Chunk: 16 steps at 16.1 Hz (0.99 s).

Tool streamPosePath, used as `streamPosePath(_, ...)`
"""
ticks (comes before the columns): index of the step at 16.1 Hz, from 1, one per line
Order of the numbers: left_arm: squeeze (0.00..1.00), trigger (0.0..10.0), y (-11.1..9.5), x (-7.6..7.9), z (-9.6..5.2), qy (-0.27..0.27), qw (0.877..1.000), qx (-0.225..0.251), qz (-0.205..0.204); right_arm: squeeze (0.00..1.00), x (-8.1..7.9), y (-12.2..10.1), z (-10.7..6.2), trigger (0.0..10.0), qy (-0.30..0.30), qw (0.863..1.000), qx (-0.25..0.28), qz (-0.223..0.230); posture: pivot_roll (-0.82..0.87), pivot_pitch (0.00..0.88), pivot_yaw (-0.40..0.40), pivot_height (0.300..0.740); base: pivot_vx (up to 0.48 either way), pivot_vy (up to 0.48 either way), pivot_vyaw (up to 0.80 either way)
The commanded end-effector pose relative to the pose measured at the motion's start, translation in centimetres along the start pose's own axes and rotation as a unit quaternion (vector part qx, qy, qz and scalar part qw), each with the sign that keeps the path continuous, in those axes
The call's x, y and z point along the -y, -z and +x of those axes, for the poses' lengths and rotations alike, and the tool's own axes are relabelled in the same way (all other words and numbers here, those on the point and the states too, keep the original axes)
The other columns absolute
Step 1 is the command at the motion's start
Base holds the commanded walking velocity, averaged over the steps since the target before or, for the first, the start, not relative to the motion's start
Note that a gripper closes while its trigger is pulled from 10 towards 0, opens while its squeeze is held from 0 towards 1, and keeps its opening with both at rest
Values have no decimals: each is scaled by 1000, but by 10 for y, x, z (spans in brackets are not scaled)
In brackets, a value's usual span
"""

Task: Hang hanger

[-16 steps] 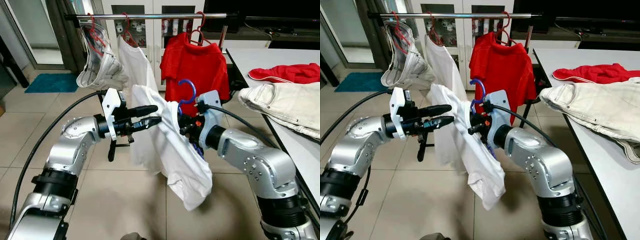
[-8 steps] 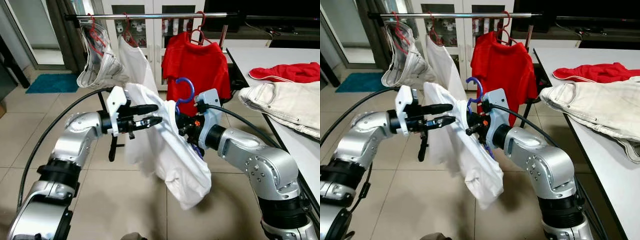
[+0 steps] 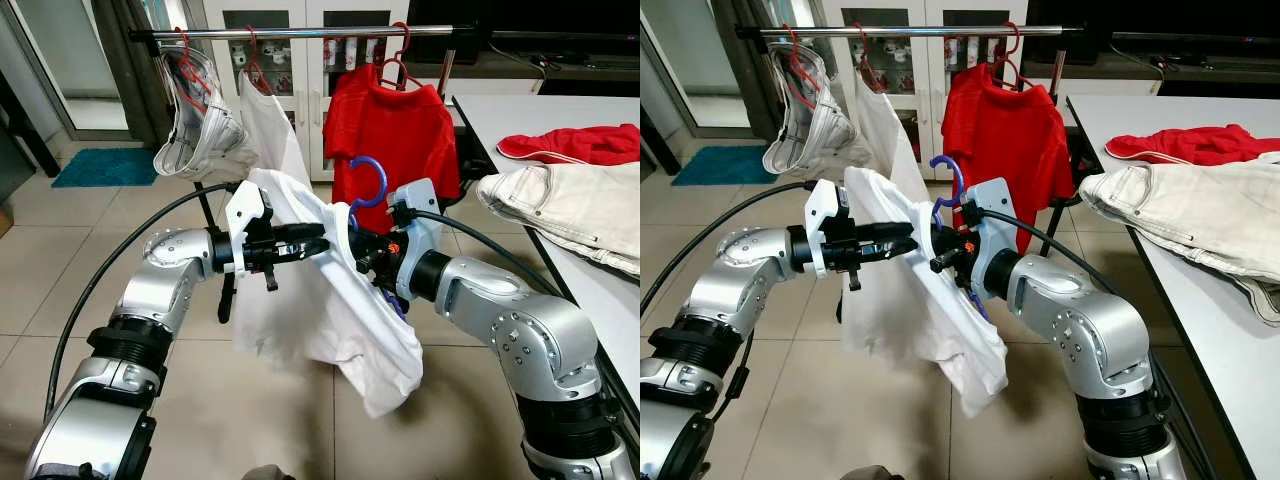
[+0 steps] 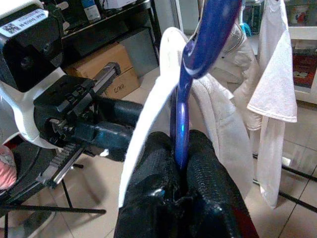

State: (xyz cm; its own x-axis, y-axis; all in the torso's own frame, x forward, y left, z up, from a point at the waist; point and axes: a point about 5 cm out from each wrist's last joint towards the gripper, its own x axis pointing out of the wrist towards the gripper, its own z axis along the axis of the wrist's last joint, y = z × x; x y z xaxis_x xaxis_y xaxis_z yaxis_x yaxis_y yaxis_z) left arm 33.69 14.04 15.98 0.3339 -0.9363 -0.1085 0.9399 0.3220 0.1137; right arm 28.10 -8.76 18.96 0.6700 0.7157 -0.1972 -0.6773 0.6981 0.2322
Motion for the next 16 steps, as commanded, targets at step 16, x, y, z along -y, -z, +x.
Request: streamPosePath(16,0,0,-18,-8,-8,-98,992,68,44,0,5,-2,-3,10000,34,999,4,3,-2,0,85,740,0,0,0)
